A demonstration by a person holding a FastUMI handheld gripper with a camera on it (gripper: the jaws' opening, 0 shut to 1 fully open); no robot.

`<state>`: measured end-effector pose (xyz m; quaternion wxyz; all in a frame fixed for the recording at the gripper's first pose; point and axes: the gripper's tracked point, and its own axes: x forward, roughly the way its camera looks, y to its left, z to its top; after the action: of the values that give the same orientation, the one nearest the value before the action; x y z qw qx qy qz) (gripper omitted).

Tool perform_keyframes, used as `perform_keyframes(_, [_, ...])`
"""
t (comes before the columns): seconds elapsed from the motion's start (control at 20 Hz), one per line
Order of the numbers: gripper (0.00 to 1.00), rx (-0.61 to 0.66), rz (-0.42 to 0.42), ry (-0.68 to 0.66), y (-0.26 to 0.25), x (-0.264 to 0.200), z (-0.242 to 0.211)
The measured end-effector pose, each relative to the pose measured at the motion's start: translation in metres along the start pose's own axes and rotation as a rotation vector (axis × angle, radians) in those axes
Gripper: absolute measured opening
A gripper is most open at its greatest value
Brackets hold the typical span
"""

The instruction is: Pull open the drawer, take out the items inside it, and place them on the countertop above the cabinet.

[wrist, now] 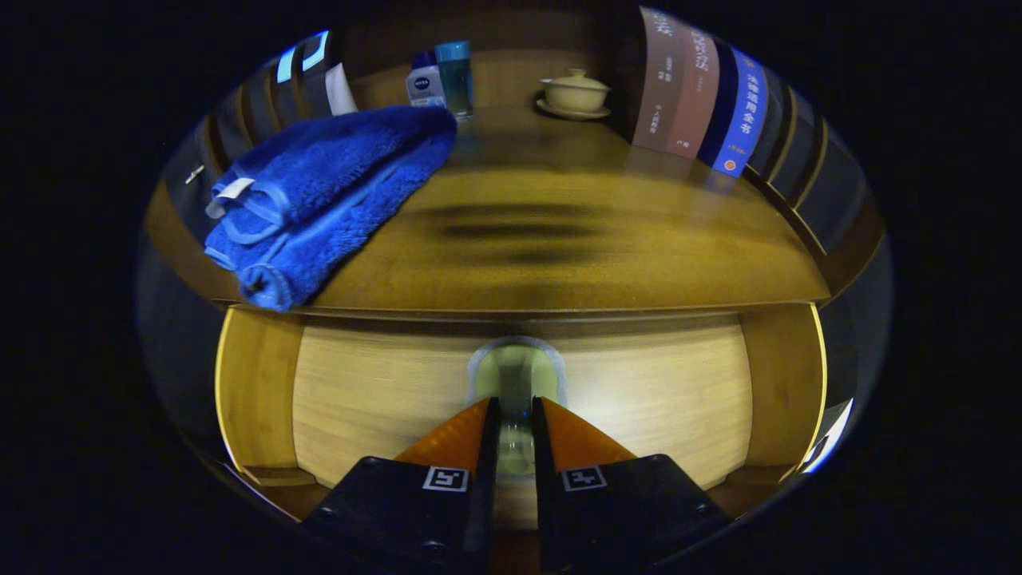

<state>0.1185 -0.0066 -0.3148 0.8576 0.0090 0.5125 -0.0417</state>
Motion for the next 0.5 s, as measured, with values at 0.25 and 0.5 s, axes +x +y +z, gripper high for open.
perform_keyframes(0.25, [0.25,0.035,0.022,-0.179,-0.006,-0.069,0.014])
perform_keyframes(0.5, [0.25,0.03,-0.003,-0.268,-0.013,-0.082,0.031])
